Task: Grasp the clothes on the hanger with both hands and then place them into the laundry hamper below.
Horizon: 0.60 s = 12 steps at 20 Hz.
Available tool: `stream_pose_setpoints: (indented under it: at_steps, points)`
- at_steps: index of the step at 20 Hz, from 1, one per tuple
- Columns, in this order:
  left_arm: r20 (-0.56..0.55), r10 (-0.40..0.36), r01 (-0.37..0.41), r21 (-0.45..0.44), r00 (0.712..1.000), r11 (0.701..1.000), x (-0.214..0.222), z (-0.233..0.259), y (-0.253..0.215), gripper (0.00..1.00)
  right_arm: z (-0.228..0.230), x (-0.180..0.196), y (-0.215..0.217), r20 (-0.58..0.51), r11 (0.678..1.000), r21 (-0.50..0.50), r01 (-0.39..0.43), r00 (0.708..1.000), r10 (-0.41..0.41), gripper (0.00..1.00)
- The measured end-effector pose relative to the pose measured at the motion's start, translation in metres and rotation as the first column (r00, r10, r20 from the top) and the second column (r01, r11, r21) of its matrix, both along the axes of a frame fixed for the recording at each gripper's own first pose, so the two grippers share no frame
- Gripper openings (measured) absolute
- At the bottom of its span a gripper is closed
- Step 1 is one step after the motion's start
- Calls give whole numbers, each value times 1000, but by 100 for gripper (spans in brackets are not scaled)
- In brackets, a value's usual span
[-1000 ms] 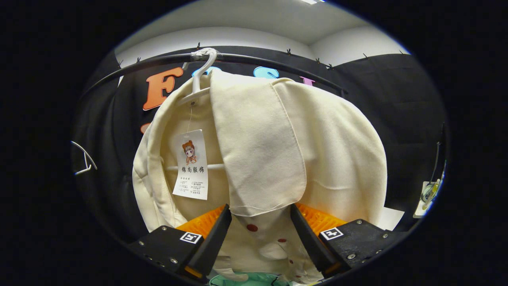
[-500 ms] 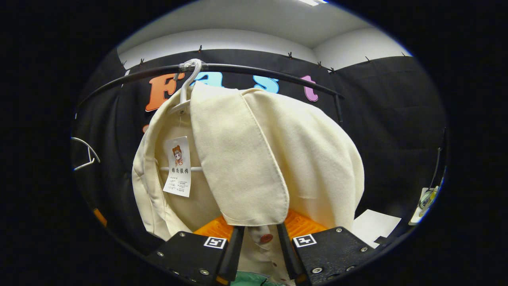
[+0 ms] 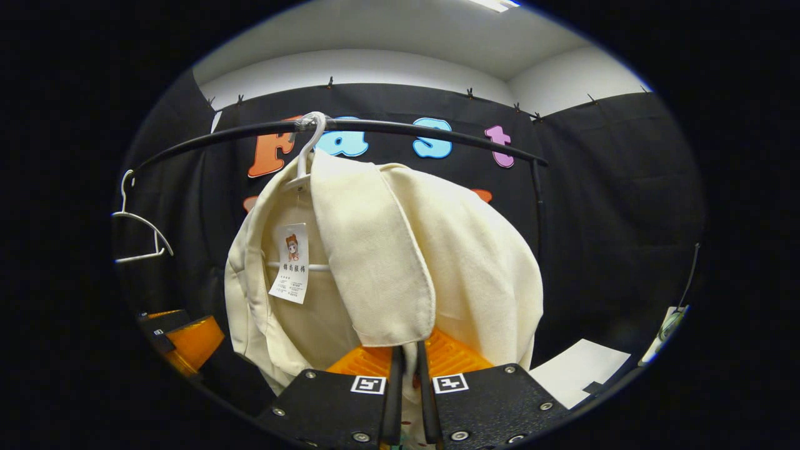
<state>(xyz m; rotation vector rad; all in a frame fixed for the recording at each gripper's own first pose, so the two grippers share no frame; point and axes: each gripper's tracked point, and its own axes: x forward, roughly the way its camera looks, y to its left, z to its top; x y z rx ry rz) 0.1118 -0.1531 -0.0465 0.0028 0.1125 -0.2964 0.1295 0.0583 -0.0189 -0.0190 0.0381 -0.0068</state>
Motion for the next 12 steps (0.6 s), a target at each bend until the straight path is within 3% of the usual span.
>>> stream_pose_setpoints:
  at_steps: [6,12]
  points:
    - [-10,-40,40,10,999,999,22,-8,-30,96,12,-13,-7,11,999,5,-32,999,32,13]
    - [-43,-28,30,50,999,998,48,-33,-44,97,26,-25,-14,28,998,18,-60,998,59,13]
